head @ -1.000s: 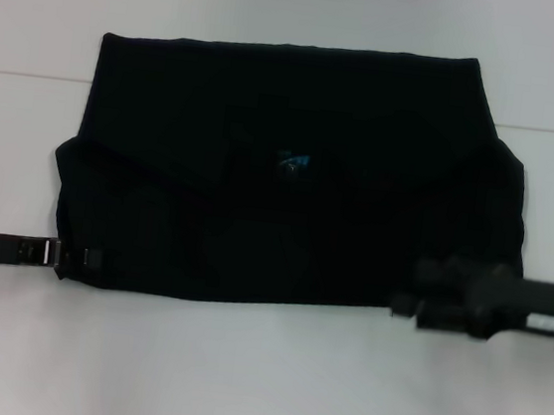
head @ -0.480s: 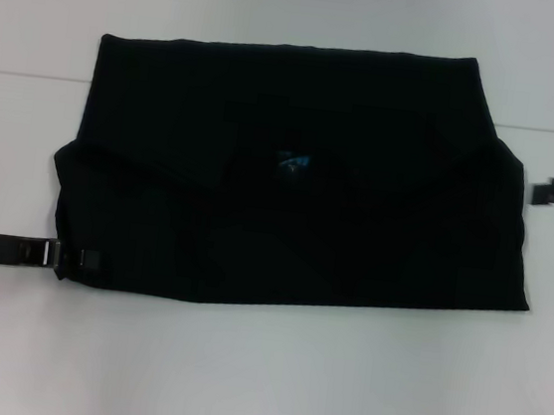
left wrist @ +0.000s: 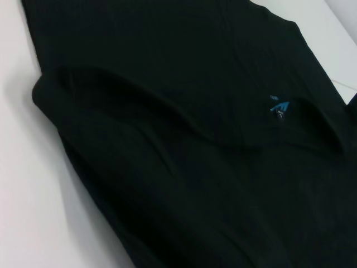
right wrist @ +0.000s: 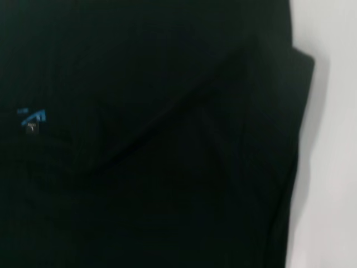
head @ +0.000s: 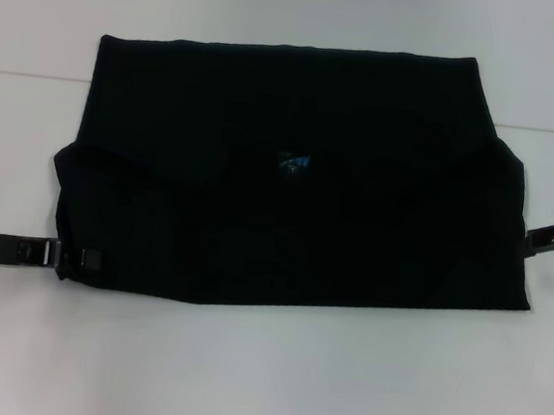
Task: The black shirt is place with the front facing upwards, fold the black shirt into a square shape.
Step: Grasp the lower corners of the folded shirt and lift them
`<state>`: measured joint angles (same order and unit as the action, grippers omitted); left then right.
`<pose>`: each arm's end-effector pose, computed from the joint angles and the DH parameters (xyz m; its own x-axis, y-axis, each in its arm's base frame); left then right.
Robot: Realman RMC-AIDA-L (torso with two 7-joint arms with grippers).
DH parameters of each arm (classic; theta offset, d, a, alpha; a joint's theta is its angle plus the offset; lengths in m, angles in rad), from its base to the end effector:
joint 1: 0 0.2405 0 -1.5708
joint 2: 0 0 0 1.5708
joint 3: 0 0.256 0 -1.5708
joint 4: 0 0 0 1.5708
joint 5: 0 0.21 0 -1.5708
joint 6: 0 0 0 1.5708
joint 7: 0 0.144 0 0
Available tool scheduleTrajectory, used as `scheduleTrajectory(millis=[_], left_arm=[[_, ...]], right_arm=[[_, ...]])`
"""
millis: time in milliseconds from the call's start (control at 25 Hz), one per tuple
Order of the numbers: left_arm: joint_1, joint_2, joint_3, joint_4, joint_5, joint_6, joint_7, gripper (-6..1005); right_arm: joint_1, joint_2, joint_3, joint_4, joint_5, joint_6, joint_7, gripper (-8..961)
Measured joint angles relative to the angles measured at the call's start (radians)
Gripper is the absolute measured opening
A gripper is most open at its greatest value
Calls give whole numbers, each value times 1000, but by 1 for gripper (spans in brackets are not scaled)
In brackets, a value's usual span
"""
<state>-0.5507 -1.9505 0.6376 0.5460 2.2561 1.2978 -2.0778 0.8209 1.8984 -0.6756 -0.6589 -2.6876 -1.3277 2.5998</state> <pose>-0.3385 0.3470 0.0310 0.3224 0.8513 0.4140 0.9466 -0.2894 -0.1421 0.2818 0.4190 0.0721 0.2415 -0.9335 -0.2652 -0.9156 -0.1287 -0.3808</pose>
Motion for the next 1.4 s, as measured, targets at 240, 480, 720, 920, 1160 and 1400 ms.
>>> scheduleTrajectory(millis=[240,480,720,920,1160,1400], left_arm=[[-2,2,-1,0,-5,13,-2,61],[-3,3,-3,0,-4,14,-3,61],[-5,4,-3,0,-8,14,-4,61],[-5,4,-5,2,-10,22,-4,61],[-8,5,-7,2,-10,37,-5,62],[-8,6,-7,2,-10,41,-8,62]], right_arm=[[10,18,-36,59,1,52,-2,794],[15,38,-49,72,-1,73,-6,779],[18,43,-69,86,-3,89,-12,757],[16,46,-112,83,-4,99,-14,740],[15,48,-112,81,-4,102,-15,524],[14,48,-113,80,-5,102,-15,281]])
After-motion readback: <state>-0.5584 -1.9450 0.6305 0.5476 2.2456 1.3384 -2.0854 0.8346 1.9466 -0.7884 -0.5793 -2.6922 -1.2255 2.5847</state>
